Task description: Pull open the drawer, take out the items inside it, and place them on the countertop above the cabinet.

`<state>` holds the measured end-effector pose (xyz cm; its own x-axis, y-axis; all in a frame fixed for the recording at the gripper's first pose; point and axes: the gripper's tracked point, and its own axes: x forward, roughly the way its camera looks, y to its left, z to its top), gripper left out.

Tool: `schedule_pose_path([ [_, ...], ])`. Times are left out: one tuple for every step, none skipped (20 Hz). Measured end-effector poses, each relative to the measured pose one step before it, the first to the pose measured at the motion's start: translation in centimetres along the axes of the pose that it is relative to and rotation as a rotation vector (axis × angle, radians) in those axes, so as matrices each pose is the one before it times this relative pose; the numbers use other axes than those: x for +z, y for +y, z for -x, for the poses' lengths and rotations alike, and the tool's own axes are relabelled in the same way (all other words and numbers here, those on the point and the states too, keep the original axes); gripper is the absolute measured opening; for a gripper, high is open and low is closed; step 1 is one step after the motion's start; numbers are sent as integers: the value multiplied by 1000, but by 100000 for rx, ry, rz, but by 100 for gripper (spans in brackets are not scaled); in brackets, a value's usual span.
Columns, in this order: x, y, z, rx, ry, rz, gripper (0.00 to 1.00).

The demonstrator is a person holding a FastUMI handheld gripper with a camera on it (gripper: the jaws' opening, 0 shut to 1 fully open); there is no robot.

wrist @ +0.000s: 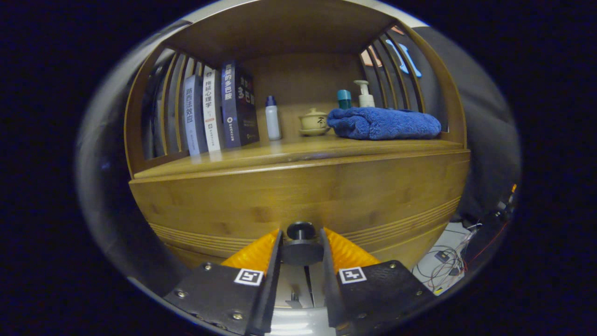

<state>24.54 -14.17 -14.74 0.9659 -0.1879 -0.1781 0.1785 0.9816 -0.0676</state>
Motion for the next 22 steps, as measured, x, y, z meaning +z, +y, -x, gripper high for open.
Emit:
schedule_pose_path([
  [-136,23,100,489,617,1110,44],
  [-134,122,-54,922,1454,560,45],
  [-245,125,60,1317,2894,539,43],
  [-19,-94,51,314,1337,-1096,38],
  [-209,-201,0,-635,1571,-477,37],
  [26,-58,299,-807,-507,1009,28],
  [-43,13,458,-388,-831,1582,28],
  [-152,-37,807,-351,-1094,590,28],
  [-255,-185,797,-404,-650,-20,28],
  [-157,-19,730,17,-454,-386,28],
  [-127,45,746,434,-737,-66,28],
  [-245,77,745,250,-297,1176,28],
  [-177,-37,821,-14,-349,1665,28],
  [-270,23,969,175,-402,1477,28],
  [-159,48,976,530,-522,414,28],
  [-213,53,1015,245,-632,-108,28],
  [-197,7,1038,285,-817,-321,28],
  [-354,-33,1137,214,-374,-399,28],
  [-99,26,1010,51,-805,-700,28],
  [-288,-45,939,112,-144,418,28],
  [-214,-22,796,389,-78,162,28],
  [-331,114,738,601,287,-391,28],
])
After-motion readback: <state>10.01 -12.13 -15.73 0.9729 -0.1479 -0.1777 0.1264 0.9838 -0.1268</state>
